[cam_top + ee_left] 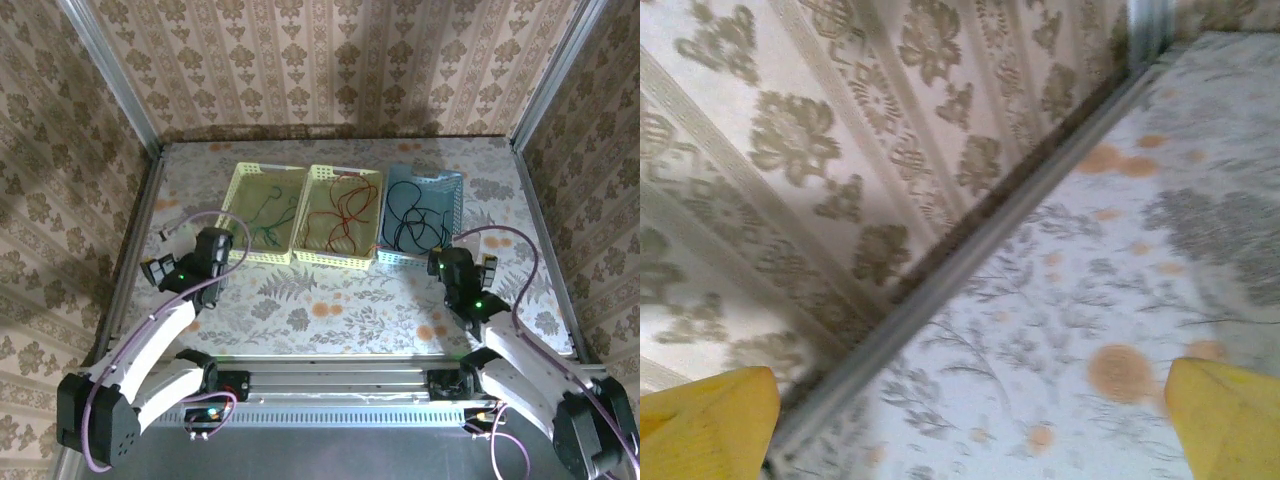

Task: Untangle the cables

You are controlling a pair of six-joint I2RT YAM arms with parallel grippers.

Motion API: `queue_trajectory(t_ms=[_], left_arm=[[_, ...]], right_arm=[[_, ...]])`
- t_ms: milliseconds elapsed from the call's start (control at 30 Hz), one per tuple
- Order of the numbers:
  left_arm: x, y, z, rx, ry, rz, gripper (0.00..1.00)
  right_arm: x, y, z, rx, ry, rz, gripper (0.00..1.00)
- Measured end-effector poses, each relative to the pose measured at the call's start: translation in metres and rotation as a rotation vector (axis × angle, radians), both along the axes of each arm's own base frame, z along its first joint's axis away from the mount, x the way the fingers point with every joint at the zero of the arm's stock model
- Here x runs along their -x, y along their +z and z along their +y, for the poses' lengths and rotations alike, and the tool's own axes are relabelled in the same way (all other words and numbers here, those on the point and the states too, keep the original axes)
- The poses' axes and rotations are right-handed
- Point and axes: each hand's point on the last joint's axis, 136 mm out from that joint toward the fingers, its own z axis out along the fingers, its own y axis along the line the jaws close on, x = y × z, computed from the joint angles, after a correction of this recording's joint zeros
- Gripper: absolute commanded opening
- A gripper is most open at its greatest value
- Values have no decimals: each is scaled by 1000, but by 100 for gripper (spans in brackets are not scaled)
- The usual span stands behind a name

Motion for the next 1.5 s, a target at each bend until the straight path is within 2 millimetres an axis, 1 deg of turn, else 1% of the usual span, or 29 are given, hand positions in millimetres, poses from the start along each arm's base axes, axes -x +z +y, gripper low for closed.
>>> queue_trajectory(t_ms=[33, 100, 200, 333, 400, 467, 500, 533, 600, 667, 767, 900, 1000, 1067, 1167, 1300, 1500], left_arm=[[2, -5, 3, -46, 8, 19, 100], [3, -14, 8, -104, 21, 51, 100], [-1, -29, 12, -126, 32, 79, 100], [-8, -59, 8, -111, -22, 105, 100], [-12, -67, 4, -103, -52, 103, 100], [-19, -68, -1, -80, -80, 71, 100], [-23, -67, -2, -64, -93, 45, 100], [-27, -65, -3, -51, -101, 20, 100], [-35, -63, -4, -27, -118, -18, 100], [-43, -63, -5, -7, -139, -38, 100], [-57, -65, -9, 18, -180, -58, 100], [-83, -64, -20, 24, -250, -97, 100], [-107, -62, -30, -10, -310, -85, 100], [-118, -65, -37, -23, -368, -107, 100], [-123, -70, -38, 6, -439, -116, 100], [-130, -74, -24, 64, -492, -156, 100], [-134, -77, -28, 111, -559, -166, 100]], right_arm=[[-6, -5, -2, 19, -20, -3, 100], [-23, -2, -4, 53, -47, -34, 100], [-46, 2, -4, 96, -53, -70, 100], [-68, 4, -2, 105, 0, -114, 100], [-77, 3, -2, 89, 37, -129, 100], [-86, 1, -6, 44, 72, -153, 100], [-91, -3, -9, 13, 88, -171, 100], [-98, -8, -14, -25, 94, -198, 100], [-104, -10, -21, -85, 99, -219, 100], [-107, -11, -21, -110, 124, -222, 100], [-109, -13, -16, -137, 165, -220, 100], [-110, -13, -9, -154, 203, -217, 100], [-110, -13, -6, -161, 217, -216, 100], [-110, -14, -6, -163, 221, -215, 100], [-110, -14, -6, -164, 223, -215, 100], [-110, -14, -5, -166, 226, -215, 100], [-111, -14, -5, -166, 227, -211, 100]])
